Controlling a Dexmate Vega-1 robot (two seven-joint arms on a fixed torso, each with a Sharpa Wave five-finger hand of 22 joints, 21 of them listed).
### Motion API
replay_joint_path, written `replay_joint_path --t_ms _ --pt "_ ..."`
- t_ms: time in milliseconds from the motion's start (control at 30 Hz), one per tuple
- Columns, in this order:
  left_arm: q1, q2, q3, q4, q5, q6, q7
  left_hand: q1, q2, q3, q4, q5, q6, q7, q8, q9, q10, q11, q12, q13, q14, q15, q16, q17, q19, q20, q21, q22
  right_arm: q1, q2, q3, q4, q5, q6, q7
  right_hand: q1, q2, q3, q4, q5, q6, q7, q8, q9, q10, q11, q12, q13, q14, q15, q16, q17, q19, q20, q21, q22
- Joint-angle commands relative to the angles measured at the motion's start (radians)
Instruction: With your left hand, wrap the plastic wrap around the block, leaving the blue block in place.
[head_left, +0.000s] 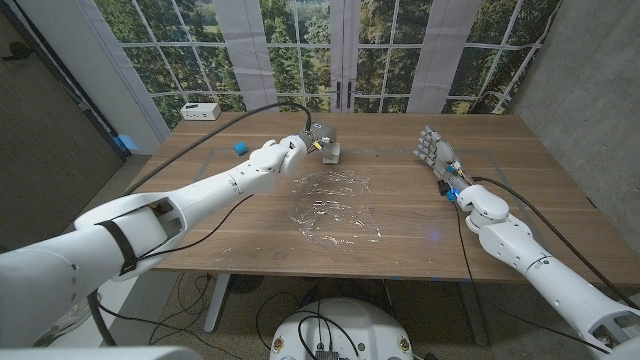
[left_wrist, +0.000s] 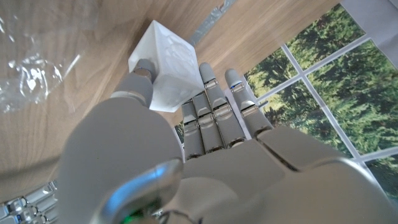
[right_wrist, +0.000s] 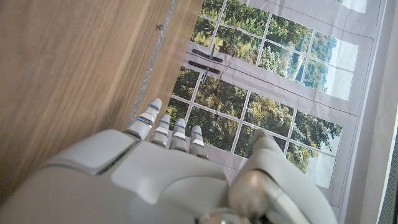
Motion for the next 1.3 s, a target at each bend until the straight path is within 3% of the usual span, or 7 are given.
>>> replay_joint_path --t_ms 33,500,767,867,1033,1300 --pt "0.048 0.061 -0.076 -0.13 -0.034 -0.003 0.005 0.119 0.132 0.01 0.016 0.004 0.153 -0.045 0.005 0.005 0.158 -0.139 0.007 0.067 -0.005 -0.087 -0.002 0.001 -0.006 0.0 0.011 0.003 -0.01 -0.01 -0.001 -0.037 -0.011 -0.011 -0.018 -0.001 0.004 -0.003 -0.003 -0.003 0.006 0.0 -0.002 0.005 0.006 0.003 -0.004 0.001 0.008 0.004 0.001 0.004 0.008 0.004 0.003 0.003" --pt "0.093 0.149 -0.158 -0.227 -0.092 -0.147 -0.026 0.12 0.132 0.009 0.021 0.002 0.149 -0.046 0.007 0.015 0.148 -0.14 0.016 0.083 -0.007 -0.086 -0.009 0.005 -0.011 -0.001 0.014 0.002 -0.035 -0.011 -0.01 -0.099 -0.035 -0.039 -0.076 0.0 0.005 -0.003 -0.005 -0.003 0.008 -0.004 -0.003 0.005 0.007 0.005 -0.005 0.001 0.008 0.005 0.0 0.004 0.006 0.003 0.001 0.003" --pt "0.103 0.203 -0.186 -0.251 -0.087 -0.294 -0.024 0.122 0.132 0.008 0.021 0.002 0.149 -0.046 0.009 0.019 0.146 -0.14 0.02 0.089 -0.009 -0.09 -0.01 0.007 -0.016 -0.003 0.014 0.001 -0.067 -0.008 -0.012 -0.152 -0.054 -0.051 -0.129 0.001 0.007 -0.002 -0.006 -0.003 0.009 -0.005 -0.003 0.005 0.006 0.005 -0.006 0.001 0.008 0.004 -0.001 0.004 0.006 0.004 0.001 0.003" --pt "0.114 0.212 -0.203 -0.267 -0.092 -0.325 -0.031 0.122 0.132 0.008 0.021 0.002 0.149 -0.048 0.009 0.021 0.145 -0.139 0.021 0.092 -0.008 -0.092 -0.011 0.008 -0.018 -0.003 0.014 0.001 -0.075 -0.005 -0.012 -0.165 -0.062 -0.051 -0.149 0.001 0.007 -0.002 -0.006 -0.003 0.008 -0.005 -0.003 0.005 0.007 0.007 -0.006 0.001 0.008 0.004 -0.001 0.004 0.006 0.004 0.001 0.003" --pt "0.102 0.223 -0.215 -0.247 -0.115 -0.448 -0.047 0.123 0.132 0.008 0.022 0.002 0.148 -0.048 0.01 0.024 0.145 -0.14 0.025 0.096 -0.008 -0.093 -0.012 0.009 -0.021 -0.002 0.014 0.001 -0.081 -0.01 -0.012 -0.187 -0.075 -0.065 -0.171 0.001 0.008 -0.002 -0.007 -0.003 0.009 -0.006 -0.003 0.005 0.008 0.009 -0.006 0.001 0.009 0.004 -0.001 0.003 0.007 0.004 0.001 0.003" --pt "0.114 0.226 -0.235 -0.253 -0.111 -0.523 -0.082 0.124 0.13 0.006 0.023 0.001 0.149 -0.052 0.013 0.028 0.143 -0.142 0.029 0.103 -0.009 -0.101 -0.014 0.012 -0.026 -0.004 0.015 0.001 -0.091 -0.013 -0.013 -0.22 -0.093 -0.08 -0.199 0.002 0.008 -0.002 -0.008 -0.003 0.01 -0.006 -0.003 0.005 0.009 0.011 -0.006 0.001 0.01 0.004 -0.002 0.003 0.008 0.004 0.001 0.003"
